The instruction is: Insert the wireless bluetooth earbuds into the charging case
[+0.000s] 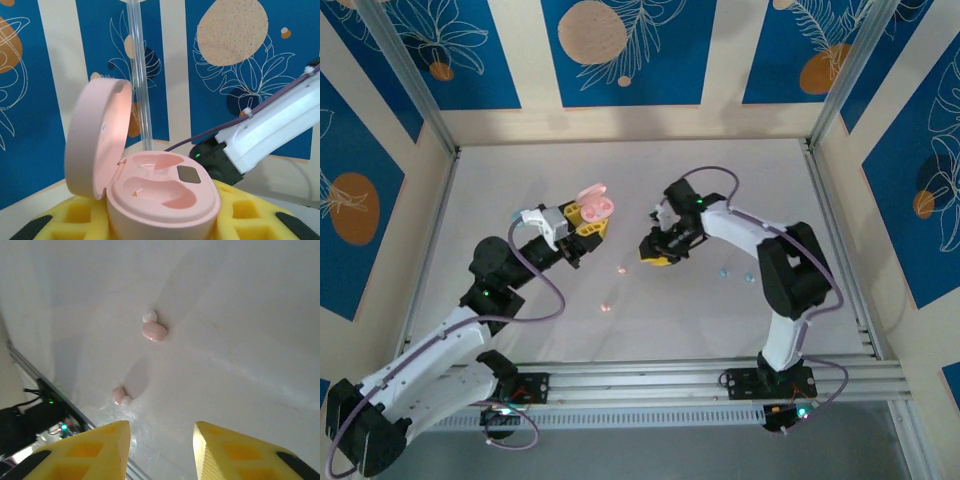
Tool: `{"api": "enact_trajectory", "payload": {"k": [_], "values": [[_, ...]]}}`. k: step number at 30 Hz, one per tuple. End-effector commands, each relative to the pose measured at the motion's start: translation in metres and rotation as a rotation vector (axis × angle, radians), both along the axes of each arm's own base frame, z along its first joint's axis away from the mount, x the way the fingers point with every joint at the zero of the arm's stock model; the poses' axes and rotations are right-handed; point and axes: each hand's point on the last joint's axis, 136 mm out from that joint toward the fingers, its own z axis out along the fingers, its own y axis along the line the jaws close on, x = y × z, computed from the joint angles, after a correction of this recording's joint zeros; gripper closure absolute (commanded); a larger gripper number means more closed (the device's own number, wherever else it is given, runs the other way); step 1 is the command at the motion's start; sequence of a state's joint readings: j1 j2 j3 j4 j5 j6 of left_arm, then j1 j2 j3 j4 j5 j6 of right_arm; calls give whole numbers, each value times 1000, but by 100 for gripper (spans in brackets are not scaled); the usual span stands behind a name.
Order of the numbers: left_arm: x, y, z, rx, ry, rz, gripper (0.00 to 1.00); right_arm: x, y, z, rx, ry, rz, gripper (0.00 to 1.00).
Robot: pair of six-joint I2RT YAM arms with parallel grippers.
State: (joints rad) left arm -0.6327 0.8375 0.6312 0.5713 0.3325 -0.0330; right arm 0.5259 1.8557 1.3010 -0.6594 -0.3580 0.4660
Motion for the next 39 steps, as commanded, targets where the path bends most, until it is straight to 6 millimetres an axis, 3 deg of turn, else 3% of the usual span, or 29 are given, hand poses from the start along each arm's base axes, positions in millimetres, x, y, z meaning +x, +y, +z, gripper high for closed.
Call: {"api": "enact_trajectory", "payload": {"k": [1, 9, 14, 27, 39], "values": [[-1, 3, -4, 34, 5, 27, 66, 2, 16, -4, -64, -28, 82, 61], [-6, 10, 5, 29, -10, 42, 66, -26, 67, -12, -55, -22, 259, 62], [-8, 12, 12, 32, -23, 45, 65, -50, 84, -23, -97, -1, 347, 65], [-13, 12, 21, 13, -31, 28, 65, -84, 99, -48, -272, -8, 470, 63], [-13, 12, 20, 18, -27, 26, 65, -95, 99, -65, -384, -17, 536, 63]]}}
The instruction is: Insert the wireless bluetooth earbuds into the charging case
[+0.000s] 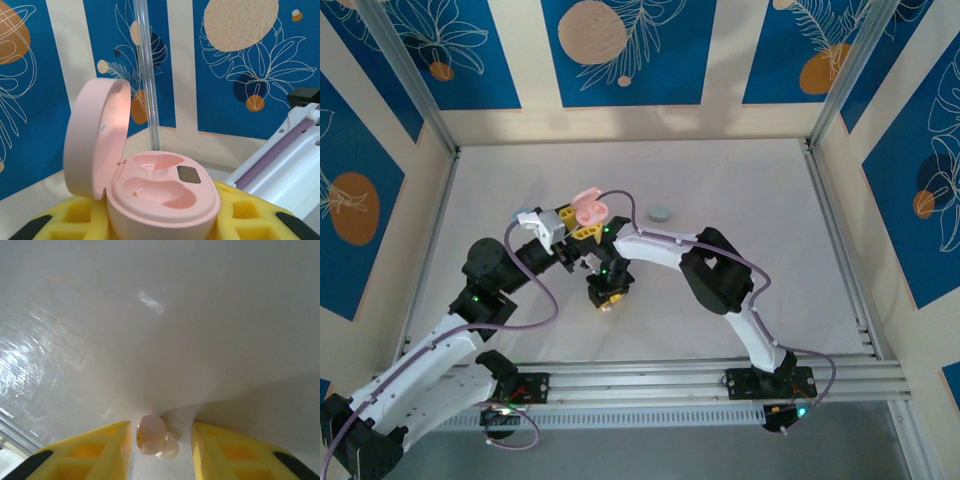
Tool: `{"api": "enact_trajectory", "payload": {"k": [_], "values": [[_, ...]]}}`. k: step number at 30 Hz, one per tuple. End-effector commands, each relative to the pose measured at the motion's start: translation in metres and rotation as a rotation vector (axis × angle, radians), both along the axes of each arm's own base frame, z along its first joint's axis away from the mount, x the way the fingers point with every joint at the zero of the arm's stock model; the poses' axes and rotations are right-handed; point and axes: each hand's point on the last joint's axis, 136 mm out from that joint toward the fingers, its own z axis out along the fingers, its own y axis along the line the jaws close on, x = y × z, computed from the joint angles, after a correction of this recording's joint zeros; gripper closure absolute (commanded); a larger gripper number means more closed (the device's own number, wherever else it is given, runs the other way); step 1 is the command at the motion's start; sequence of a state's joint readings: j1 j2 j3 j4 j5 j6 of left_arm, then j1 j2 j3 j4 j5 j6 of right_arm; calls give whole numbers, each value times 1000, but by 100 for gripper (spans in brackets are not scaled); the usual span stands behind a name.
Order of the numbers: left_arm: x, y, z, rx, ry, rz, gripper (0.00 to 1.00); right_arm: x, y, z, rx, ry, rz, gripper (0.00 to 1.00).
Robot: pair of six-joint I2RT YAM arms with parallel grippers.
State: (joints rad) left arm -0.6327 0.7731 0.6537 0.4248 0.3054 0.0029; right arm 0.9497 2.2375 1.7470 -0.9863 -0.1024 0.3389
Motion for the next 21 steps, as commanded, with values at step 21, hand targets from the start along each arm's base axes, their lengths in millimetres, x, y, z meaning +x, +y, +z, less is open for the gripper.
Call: {"api": "enact_trajectory", "payload": {"k": [21], "values": [[-6, 0, 18, -25, -35, -14, 65, -12, 1, -26, -201, -73, 108, 74]]}}
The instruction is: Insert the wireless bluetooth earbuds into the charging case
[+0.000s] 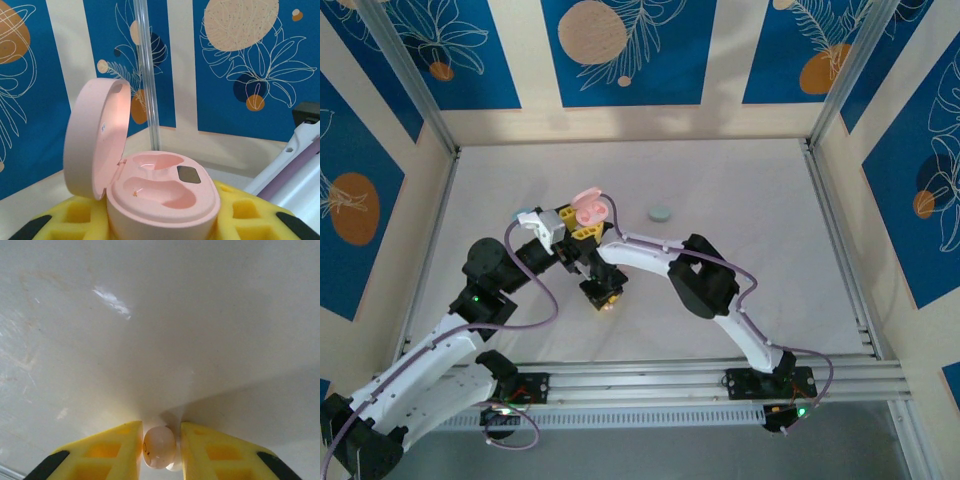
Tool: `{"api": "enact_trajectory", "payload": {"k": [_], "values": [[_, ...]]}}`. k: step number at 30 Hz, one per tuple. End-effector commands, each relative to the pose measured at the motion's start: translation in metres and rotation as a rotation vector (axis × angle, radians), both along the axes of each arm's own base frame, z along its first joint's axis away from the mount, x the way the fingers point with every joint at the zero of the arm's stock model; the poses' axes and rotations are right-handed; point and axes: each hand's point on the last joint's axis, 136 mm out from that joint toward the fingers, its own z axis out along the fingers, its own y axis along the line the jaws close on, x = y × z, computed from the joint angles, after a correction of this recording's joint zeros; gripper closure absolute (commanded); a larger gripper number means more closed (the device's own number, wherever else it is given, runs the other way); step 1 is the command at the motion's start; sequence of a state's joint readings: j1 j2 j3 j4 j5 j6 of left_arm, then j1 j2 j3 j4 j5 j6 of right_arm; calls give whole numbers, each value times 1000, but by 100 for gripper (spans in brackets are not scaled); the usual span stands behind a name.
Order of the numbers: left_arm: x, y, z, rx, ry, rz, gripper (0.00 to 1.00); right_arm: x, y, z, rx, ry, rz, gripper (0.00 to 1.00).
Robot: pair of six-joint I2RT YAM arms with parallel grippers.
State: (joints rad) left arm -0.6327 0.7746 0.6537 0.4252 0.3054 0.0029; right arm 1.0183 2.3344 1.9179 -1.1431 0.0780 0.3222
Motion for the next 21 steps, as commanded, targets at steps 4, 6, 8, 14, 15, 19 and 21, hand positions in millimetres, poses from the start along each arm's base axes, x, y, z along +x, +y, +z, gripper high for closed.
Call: {"api": "enact_trajectory", "payload": {"k": [4, 6, 8, 14, 15, 19, 21], "values": [[-6, 0, 18, -24, -35, -14, 65, -10, 2, -17, -28, 44, -15, 77], [-7, 1, 18, -24, -34, -15, 65, -6, 0, -11, -10, 53, -41, 79], [-7, 2, 19, -25, -34, -11, 65, -2, 1, 1, 38, 59, -67, 80], [-4, -1, 18, -22, -28, -11, 65, 7, 6, 63, 305, 132, -152, 81], [-2, -1, 18, -23, -25, -11, 65, 8, 3, 73, 351, 155, -176, 81], [3, -6, 13, -19, -4, -18, 65, 19, -11, 108, 522, 229, -281, 81], [6, -9, 9, -17, 11, -25, 65, 27, -20, 123, 622, 274, -335, 81]]}}
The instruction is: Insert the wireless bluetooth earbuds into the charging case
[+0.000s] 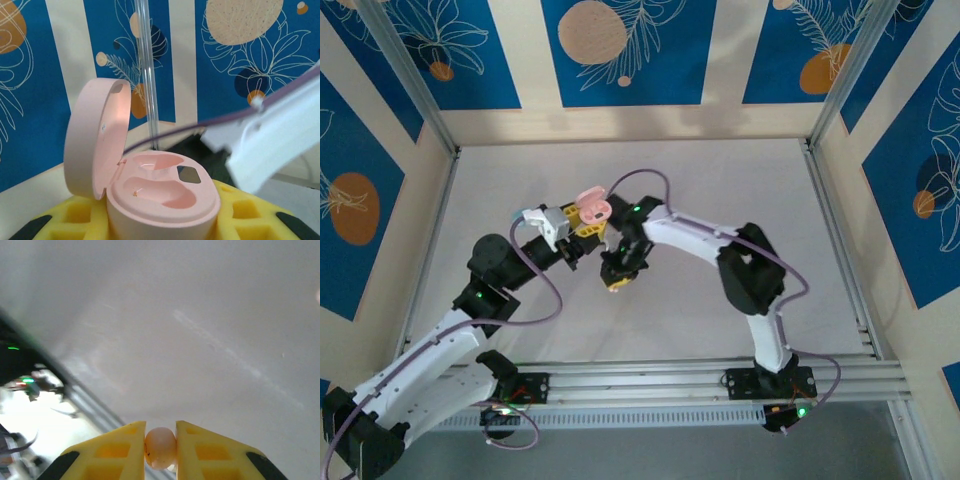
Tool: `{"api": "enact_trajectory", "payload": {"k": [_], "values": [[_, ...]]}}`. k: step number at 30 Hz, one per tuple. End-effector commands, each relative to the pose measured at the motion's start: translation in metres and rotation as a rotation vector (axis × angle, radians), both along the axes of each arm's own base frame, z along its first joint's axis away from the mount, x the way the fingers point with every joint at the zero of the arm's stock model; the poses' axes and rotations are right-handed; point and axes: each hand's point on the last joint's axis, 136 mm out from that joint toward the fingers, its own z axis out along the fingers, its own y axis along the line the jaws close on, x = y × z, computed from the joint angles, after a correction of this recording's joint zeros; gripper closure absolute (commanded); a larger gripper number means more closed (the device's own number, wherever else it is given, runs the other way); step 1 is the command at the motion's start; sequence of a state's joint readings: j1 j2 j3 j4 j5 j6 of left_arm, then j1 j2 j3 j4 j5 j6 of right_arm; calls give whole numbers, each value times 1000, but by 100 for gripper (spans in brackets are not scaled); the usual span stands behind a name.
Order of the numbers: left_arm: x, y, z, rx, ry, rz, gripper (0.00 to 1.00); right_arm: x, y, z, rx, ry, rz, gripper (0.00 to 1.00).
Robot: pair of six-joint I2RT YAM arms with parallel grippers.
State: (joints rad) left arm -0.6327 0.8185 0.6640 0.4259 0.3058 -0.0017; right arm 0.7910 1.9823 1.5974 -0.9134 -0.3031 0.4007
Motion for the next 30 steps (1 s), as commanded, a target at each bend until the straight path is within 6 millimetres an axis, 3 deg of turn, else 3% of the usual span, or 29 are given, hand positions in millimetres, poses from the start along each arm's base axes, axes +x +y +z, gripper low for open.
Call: {"api": "enact_trajectory", "payload": {"k": [1, 8, 15, 21, 30], "values": [[-1, -5, 15, -32, -12, -27, 65, 6, -2, 44, 260, 119, -87, 80], [12, -21, -1, -15, 35, -58, 65, 38, -47, 86, 582, 249, -242, 80], [27, -36, -19, -2, 76, -82, 65, 54, -85, 124, 785, 304, -263, 81], [35, -43, -35, 19, 99, -88, 65, 60, -101, 139, 839, 327, -278, 81], [39, -50, -56, 68, 114, -105, 65, 61, -105, 158, 810, 248, -319, 81]]}}
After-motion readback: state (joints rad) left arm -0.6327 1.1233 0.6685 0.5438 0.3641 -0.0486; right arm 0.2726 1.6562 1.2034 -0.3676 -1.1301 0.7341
